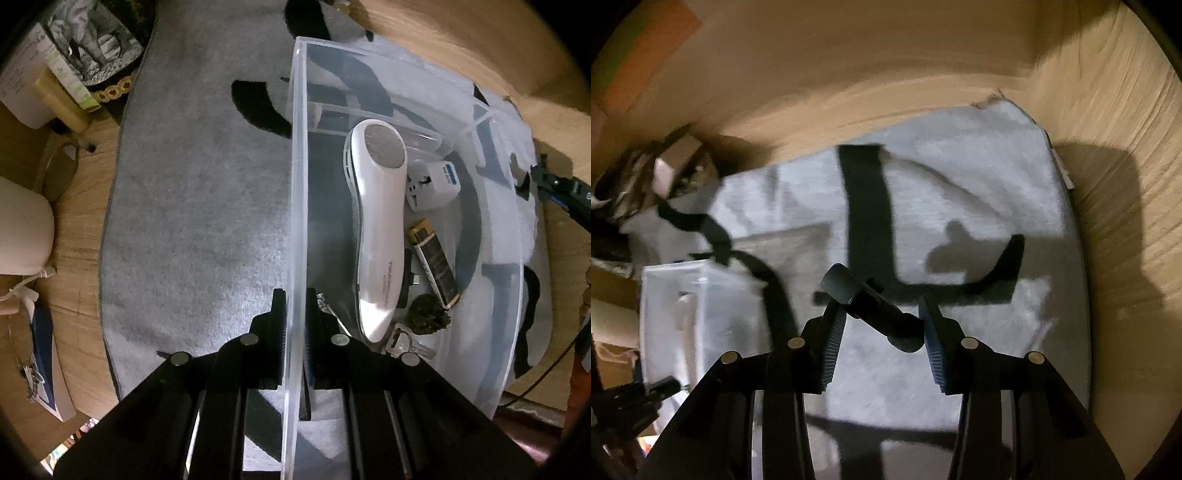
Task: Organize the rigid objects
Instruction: 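Carry the black clip into the clear box and release it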
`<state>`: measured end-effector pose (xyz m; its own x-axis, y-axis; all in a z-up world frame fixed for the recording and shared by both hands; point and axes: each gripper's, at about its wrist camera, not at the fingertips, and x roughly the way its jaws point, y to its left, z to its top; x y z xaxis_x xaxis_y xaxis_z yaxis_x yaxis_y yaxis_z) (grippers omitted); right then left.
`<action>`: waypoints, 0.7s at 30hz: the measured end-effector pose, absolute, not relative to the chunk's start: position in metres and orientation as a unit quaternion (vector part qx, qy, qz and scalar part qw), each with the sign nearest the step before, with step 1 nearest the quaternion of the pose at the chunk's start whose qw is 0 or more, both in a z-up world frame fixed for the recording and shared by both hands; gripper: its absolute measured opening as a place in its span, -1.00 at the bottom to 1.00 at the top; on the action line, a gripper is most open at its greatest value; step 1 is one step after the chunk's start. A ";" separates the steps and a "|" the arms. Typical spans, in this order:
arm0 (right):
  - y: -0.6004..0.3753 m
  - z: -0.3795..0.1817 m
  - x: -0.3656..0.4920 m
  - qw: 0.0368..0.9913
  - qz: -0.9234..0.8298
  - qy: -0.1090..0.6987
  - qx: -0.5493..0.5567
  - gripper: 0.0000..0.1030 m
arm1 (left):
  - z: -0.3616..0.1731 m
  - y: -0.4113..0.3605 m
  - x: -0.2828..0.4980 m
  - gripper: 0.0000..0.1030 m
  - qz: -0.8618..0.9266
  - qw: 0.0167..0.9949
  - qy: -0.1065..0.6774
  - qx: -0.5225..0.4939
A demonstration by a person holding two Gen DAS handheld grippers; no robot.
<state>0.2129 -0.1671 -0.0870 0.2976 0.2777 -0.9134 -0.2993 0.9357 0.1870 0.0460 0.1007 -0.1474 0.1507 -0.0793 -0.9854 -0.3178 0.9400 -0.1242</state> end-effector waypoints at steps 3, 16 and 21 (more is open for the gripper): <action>-0.160 -0.070 0.197 0.811 0.189 0.554 -0.011 -0.27 | -0.146 0.100 0.044 -0.85 0.072 0.747 0.644 -0.146; -0.100 -0.034 0.139 0.806 0.259 0.531 -0.029 -0.26 | -0.133 0.103 0.029 -0.85 0.039 0.763 0.631 -0.133; -0.079 -0.040 0.122 0.793 0.280 0.540 -0.036 -0.26 | -0.131 0.104 0.027 -0.85 0.029 0.765 0.630 -0.127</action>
